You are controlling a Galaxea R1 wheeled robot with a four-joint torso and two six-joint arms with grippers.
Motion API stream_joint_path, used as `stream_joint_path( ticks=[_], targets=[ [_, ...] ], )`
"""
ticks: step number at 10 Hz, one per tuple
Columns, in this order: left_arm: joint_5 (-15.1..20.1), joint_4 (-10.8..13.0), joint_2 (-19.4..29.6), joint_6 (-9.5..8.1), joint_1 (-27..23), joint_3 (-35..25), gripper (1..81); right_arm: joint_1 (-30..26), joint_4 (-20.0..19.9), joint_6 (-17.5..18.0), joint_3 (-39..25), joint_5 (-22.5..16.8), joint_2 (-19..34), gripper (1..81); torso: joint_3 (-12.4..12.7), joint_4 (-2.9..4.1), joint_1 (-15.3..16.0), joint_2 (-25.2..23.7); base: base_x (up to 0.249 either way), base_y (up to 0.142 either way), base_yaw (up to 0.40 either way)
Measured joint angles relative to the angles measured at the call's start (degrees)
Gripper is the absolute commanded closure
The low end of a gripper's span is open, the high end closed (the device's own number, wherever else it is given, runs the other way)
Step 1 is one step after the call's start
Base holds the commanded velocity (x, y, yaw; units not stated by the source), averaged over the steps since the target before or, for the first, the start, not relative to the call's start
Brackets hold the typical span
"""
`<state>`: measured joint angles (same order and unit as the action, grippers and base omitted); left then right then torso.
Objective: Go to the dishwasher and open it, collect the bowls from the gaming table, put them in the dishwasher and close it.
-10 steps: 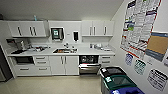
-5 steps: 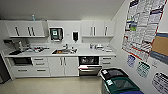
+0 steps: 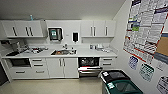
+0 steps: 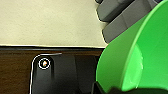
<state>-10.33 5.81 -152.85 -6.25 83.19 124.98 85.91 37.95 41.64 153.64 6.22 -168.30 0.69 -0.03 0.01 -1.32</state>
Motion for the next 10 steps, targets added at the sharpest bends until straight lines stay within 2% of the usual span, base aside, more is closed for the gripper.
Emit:
stream_joint_path(
  ticks=[10],
  targets=[
    [0.00,0.00,0.17,0.00,0.00,-0.17,81.1,-0.05,0.00,-0.02,0.00,0.00,0.13,81.1,0.00,0.00,0.00,0.00,0.101,0.075,0.000]
  ],
)
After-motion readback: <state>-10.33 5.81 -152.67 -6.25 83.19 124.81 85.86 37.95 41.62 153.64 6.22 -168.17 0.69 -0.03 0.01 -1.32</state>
